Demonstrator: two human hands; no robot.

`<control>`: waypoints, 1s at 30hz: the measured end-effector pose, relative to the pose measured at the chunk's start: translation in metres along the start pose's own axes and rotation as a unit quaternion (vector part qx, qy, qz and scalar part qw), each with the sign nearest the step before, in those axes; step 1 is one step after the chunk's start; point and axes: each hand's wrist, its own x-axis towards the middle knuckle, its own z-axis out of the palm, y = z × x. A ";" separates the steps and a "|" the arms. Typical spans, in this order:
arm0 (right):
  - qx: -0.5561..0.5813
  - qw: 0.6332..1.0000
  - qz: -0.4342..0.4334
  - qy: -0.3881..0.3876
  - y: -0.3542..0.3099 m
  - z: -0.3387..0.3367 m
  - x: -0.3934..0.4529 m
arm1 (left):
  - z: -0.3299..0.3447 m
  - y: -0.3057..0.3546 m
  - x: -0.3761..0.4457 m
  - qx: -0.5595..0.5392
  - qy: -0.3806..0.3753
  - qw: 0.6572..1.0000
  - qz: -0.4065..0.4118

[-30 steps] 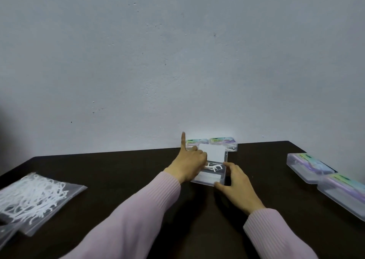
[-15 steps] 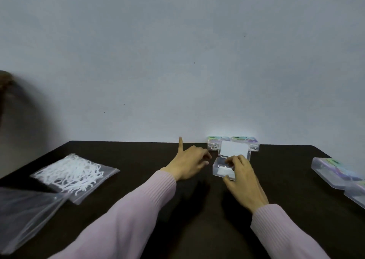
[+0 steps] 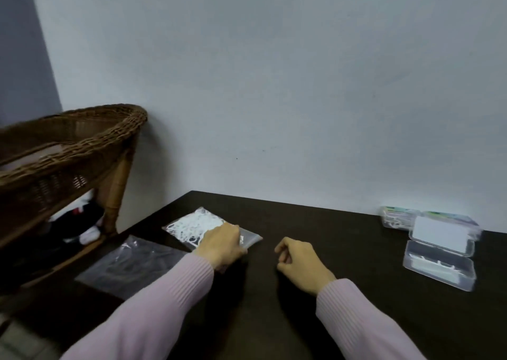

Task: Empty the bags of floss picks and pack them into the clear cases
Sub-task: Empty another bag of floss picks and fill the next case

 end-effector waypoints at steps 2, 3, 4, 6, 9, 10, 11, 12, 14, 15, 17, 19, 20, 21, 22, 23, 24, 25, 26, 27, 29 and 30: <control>0.008 1.000 0.010 -0.009 -0.008 0.011 0.008 | 0.007 -0.007 -0.005 -0.018 0.017 1.000 0.008; 0.010 1.000 0.014 -0.011 -0.012 0.017 0.013 | 0.011 -0.010 -0.007 -0.024 0.038 0.999 0.012; 0.010 1.000 0.018 -0.009 -0.014 0.020 0.016 | 0.014 -0.011 -0.009 -0.028 0.062 0.997 0.019; 0.012 1.000 0.018 -0.003 -0.016 0.023 0.020 | 0.020 -0.010 -0.010 -0.045 0.105 0.993 0.029; 0.035 0.999 0.018 0.011 -0.016 0.023 0.025 | 0.024 -0.008 -0.008 -0.128 0.162 0.978 0.016; 0.054 0.998 0.023 0.012 -0.014 0.020 0.025 | 0.024 -0.004 -0.005 -0.169 0.177 0.970 0.005; 0.081 0.996 0.030 0.013 -0.013 0.019 0.026 | 0.024 -0.001 -0.002 -0.212 0.190 0.959 -0.007; 0.117 0.992 0.037 0.014 -0.011 0.017 0.026 | 0.022 0.004 0.002 -0.258 0.199 0.945 -0.014; 0.197 0.979 0.051 0.022 -0.005 0.009 0.023 | 0.020 0.021 0.011 -0.358 0.192 0.913 -0.018; 0.230 0.971 0.061 0.023 -0.002 0.005 0.023 | 0.018 0.031 0.014 -0.407 0.179 0.895 -0.018; 0.304 0.949 0.082 0.028 0.010 -0.003 0.024 | 0.017 0.053 0.018 -0.483 0.158 0.861 -0.010; 0.385 0.918 0.090 0.035 0.024 -0.012 0.021 | 0.017 0.077 0.019 -0.523 0.151 0.839 0.024; 0.414 0.905 0.088 0.038 0.030 -0.015 0.022 | 0.017 0.084 0.017 -0.533 0.147 0.832 0.049; 0.436 0.895 0.078 0.042 0.037 -0.022 0.019 | 0.018 0.096 0.017 -0.539 0.135 0.828 0.081; 0.446 0.891 0.069 0.046 0.046 -0.025 0.018 | 0.019 0.106 0.016 -0.540 0.121 0.826 0.109; 0.444 0.892 0.066 0.054 0.050 -0.031 0.014 | 0.020 0.113 0.014 -0.540 0.108 0.824 0.129; 0.424 0.900 0.066 0.072 0.057 -0.037 0.012 | 0.022 0.121 0.014 -0.540 0.102 0.823 0.141; 0.380 0.916 0.068 0.108 0.064 -0.042 0.009 | 0.025 0.127 0.013 -0.537 0.104 0.824 0.149; 0.337 0.929 0.066 0.141 0.072 -0.047 0.007 | 0.029 0.132 0.012 -0.529 0.116 0.826 0.153; 0.316 0.932 0.065 0.167 0.076 -0.053 0.002 | 0.033 0.135 0.012 -0.519 0.131 0.830 0.157; 0.360 0.917 0.042 0.168 0.085 -0.059 -0.005 | 0.039 0.142 0.010 -0.497 0.149 0.838 0.167; 0.387 0.909 0.034 0.152 0.089 -0.060 -0.007 | 0.041 0.145 0.008 -0.483 0.150 0.844 0.175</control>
